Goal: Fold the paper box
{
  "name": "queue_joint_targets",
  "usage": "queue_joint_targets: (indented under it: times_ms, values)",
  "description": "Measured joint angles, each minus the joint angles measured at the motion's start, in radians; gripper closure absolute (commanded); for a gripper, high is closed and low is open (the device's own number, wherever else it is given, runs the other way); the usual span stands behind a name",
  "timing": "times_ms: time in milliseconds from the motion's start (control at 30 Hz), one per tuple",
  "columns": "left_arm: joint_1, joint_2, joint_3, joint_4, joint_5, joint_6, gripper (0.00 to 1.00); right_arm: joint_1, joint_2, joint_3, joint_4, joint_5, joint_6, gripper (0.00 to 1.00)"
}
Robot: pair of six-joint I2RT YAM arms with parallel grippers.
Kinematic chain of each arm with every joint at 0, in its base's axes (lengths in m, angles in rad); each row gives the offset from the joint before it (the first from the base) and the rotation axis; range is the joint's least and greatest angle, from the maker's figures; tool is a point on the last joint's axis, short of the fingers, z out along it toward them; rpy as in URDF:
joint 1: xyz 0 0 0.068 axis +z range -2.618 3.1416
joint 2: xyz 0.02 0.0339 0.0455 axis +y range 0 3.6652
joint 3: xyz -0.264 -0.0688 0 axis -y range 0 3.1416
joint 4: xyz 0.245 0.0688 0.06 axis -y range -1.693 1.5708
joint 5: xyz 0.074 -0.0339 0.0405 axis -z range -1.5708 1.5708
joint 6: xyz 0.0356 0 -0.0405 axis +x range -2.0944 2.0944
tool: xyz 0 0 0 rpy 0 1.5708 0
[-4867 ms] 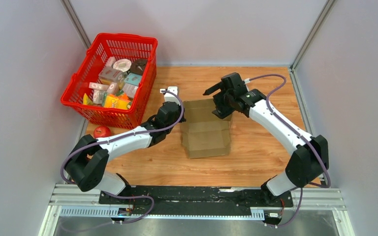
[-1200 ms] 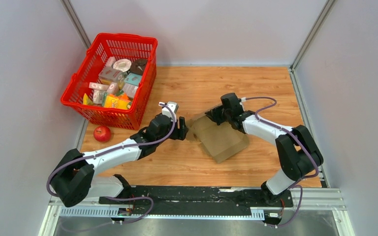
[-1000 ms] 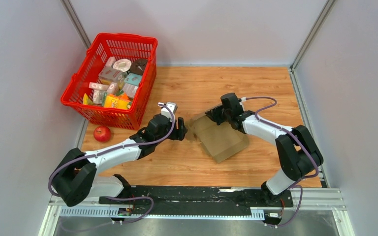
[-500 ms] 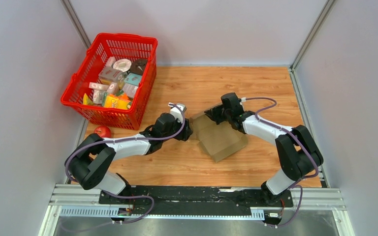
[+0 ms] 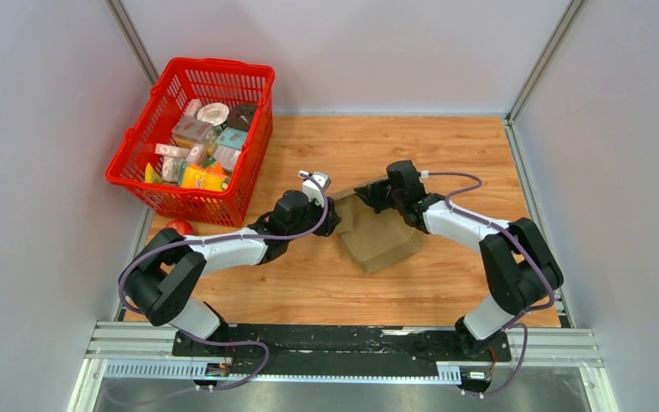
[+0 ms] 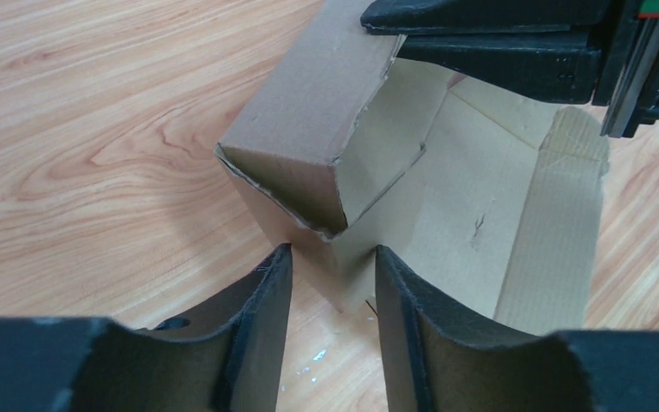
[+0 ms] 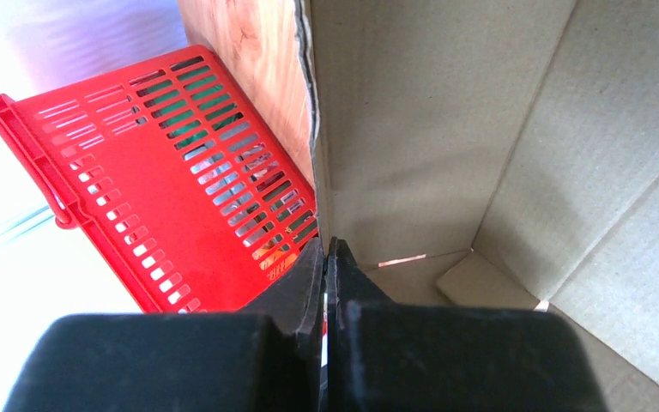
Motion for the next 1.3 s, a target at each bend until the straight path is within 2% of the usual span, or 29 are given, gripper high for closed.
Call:
queue_joint_targets:
  times_ms: [33,133,200,333,500,600,633,667,1000,1267,1300]
  values:
    - [-0.001,0.001,0.000,-0.003,-0.004,0.007,0.38,0.000,0.001,-0.002,0.005,0.000,0.000,1.00]
    - [-0.005,0.001,-0.001,-0.014,-0.024,0.014,0.36,0.000,0.002,-0.006,0.017,0.000,-0.008,1.00]
    - [-0.005,0.001,-0.005,-0.015,-0.037,0.016,0.39,0.000,0.000,-0.033,0.059,0.000,-0.014,1.00]
    - [-0.006,0.001,-0.015,-0.016,-0.045,0.017,0.53,0.002,-0.001,-0.116,0.151,0.001,-0.033,1.00]
    - [-0.013,0.019,-0.016,0.008,-0.043,0.014,0.61,0.003,-0.001,-0.167,0.235,0.005,-0.063,1.00]
    - [-0.023,0.032,-0.016,0.031,-0.042,0.013,0.54,0.004,-0.001,-0.188,0.272,0.014,-0.069,1.00]
    - [-0.027,0.032,-0.016,0.035,-0.044,0.014,0.46,0.004,-0.001,-0.190,0.279,0.015,-0.071,1.00]
    - [-0.031,0.033,-0.016,0.035,-0.048,0.015,0.43,0.004,-0.001,-0.190,0.283,0.016,-0.074,1.00]
    - [-0.050,0.024,-0.016,0.003,-0.069,0.019,0.34,0.011,-0.001,-0.159,0.287,0.015,-0.061,1.00]
    - [-0.050,-0.010,-0.014,-0.021,-0.103,0.042,0.38,0.013,-0.008,-0.137,0.296,0.024,-0.047,1.00]
    - [-0.050,-0.010,-0.013,-0.028,-0.113,0.048,0.41,0.013,-0.008,-0.137,0.298,0.024,-0.043,1.00]
